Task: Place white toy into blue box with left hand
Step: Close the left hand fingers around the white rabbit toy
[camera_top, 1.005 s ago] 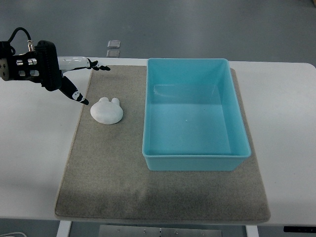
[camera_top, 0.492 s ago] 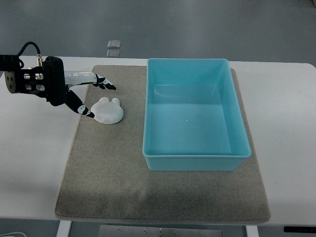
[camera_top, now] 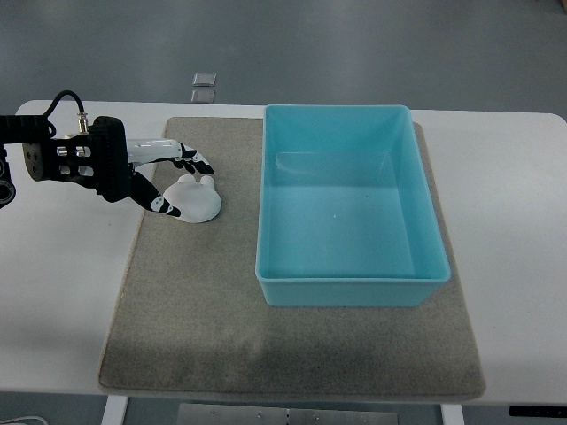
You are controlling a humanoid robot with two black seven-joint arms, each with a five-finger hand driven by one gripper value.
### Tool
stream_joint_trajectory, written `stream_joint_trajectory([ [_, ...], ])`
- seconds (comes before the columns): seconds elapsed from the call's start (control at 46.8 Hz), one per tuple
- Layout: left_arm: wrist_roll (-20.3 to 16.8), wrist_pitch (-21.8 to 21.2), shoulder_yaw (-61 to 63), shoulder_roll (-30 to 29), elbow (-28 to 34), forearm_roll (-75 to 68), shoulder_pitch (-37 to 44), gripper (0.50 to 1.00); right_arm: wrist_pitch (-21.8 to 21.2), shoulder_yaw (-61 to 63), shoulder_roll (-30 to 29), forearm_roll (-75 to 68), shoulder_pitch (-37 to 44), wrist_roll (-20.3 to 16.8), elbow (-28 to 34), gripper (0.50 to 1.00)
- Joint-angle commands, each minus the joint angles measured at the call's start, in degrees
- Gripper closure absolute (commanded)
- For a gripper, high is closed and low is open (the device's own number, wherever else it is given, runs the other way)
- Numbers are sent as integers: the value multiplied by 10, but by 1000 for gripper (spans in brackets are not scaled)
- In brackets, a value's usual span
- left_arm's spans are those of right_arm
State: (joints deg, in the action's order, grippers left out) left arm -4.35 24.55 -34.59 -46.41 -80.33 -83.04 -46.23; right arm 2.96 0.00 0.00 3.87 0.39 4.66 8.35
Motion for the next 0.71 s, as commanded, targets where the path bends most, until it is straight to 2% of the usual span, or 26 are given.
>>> stream_joint_trajectory([
  [0.0, 0, -13, 7, 0, 2, -11, 1, 656, -1, 0, 0, 0, 1, 0, 0, 564],
  [0.15, 0, -39, 25, 0, 2, -31, 0, 649, 0, 0, 0, 0, 1, 0, 0, 564],
  [0.513, 0, -46, 34, 15, 7, -35, 3, 651, 0, 0, 0, 0, 1, 0, 0, 564],
  [0.684, 0, -71, 52, 20, 15, -42, 3, 656, -1, 0, 0, 0, 1, 0, 0, 564],
])
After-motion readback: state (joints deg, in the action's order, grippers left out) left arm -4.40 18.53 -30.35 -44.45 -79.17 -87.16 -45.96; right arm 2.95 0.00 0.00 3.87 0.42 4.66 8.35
